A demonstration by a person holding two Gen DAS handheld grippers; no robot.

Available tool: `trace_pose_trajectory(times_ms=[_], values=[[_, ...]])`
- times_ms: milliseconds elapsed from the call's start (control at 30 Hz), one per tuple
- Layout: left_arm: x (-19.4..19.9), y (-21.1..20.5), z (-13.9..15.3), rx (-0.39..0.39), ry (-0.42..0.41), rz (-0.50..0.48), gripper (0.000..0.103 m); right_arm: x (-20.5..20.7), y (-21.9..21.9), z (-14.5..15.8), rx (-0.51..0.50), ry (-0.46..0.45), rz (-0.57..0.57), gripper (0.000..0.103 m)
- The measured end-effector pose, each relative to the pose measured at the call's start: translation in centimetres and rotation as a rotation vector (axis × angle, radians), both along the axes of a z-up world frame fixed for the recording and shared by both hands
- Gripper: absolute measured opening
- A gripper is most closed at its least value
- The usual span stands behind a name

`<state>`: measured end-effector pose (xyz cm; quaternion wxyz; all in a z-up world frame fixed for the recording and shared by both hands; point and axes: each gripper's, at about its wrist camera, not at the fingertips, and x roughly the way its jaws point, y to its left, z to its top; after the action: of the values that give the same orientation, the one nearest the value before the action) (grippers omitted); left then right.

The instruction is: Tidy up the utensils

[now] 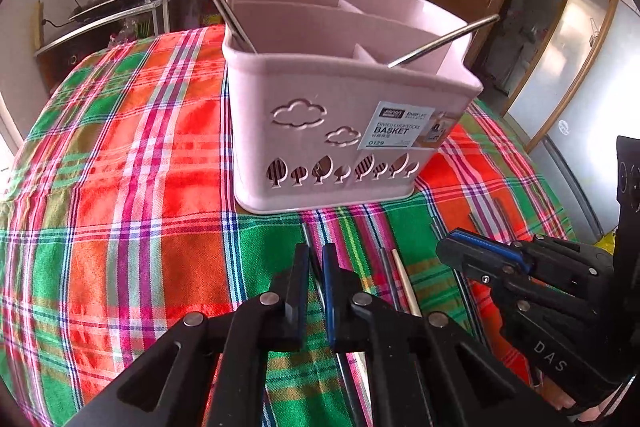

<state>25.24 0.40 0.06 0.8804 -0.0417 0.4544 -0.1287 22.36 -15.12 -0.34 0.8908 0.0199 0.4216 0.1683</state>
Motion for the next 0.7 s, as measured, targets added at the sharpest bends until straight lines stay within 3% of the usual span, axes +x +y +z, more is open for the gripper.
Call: trace_pose_trajectory(times_ms=[700], values=[[-6.6,1.1,13.4,-0.042,-0.267,-0.037,0.004,-5.2,-1.0,11.7,0.08,-0.284,0.021,0.004]])
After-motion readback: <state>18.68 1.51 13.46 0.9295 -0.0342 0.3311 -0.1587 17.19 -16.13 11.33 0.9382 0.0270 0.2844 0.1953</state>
